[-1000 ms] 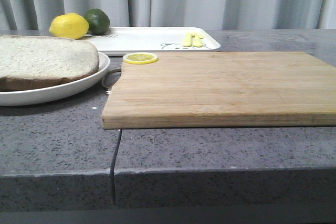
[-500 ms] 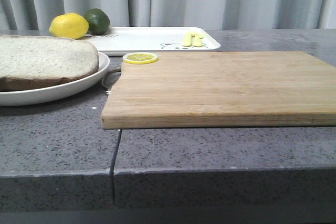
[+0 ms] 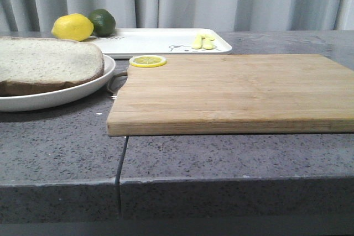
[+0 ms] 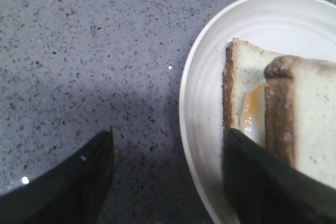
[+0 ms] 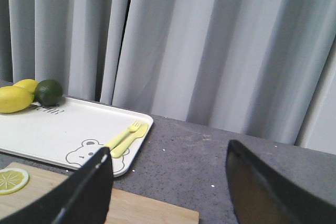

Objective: Place bread and move sandwich to tray
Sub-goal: 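Grasp the rim of the white plate with the left gripper, then lift the plate with the left gripper and lower it onto the tray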

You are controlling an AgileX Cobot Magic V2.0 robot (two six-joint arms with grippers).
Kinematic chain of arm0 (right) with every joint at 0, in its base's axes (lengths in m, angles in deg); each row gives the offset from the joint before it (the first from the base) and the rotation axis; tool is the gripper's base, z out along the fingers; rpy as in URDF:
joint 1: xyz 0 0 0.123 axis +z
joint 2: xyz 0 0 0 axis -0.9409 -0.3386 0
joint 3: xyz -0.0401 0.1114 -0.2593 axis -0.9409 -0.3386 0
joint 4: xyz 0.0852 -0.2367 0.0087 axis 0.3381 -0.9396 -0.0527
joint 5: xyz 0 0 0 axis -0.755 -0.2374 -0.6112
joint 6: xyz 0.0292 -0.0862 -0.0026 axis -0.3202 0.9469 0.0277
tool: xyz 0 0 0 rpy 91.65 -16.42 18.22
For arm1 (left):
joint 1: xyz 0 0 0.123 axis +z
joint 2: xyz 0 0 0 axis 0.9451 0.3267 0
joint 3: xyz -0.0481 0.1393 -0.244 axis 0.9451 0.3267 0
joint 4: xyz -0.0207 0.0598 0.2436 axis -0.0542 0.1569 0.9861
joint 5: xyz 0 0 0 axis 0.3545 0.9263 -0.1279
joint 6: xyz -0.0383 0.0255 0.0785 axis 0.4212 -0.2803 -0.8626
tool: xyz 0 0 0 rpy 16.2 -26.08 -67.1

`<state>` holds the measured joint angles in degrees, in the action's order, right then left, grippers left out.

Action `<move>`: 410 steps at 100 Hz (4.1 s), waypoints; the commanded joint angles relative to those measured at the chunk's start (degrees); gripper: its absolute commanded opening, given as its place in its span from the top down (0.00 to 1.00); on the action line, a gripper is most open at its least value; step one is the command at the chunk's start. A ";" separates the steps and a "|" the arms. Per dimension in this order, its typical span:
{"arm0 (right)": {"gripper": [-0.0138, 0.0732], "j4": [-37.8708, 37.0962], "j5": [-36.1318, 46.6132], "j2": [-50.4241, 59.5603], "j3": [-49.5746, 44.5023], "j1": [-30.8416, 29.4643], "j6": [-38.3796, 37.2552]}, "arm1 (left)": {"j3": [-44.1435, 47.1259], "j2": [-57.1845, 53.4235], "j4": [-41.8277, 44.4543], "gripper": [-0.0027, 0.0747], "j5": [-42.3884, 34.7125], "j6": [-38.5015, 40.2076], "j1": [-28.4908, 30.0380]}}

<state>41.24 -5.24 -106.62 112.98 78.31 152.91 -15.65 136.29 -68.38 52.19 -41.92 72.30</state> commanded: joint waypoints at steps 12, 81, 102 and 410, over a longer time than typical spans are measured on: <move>0.30 0.70 1.09 0.19 1.61 0.10 0.55 | -1.85 2.68 -2.41 0.43 -5.40 0.63 -0.01; 0.30 0.75 1.09 0.19 1.61 0.10 0.55 | -1.85 7.95 -6.67 0.52 -6.13 0.63 -0.01; 0.30 0.74 1.14 0.19 1.61 0.10 0.55 | -1.85 7.95 -14.16 0.78 -6.67 0.63 -0.01; 0.30 1.31 1.37 0.19 1.61 0.10 0.50 | -79.46 60.34 -30.95 0.99 17.62 -2.41 -3.77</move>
<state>41.89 -4.97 -106.62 112.98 78.31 152.91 -92.51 200.26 -94.96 71.62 -44.85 68.91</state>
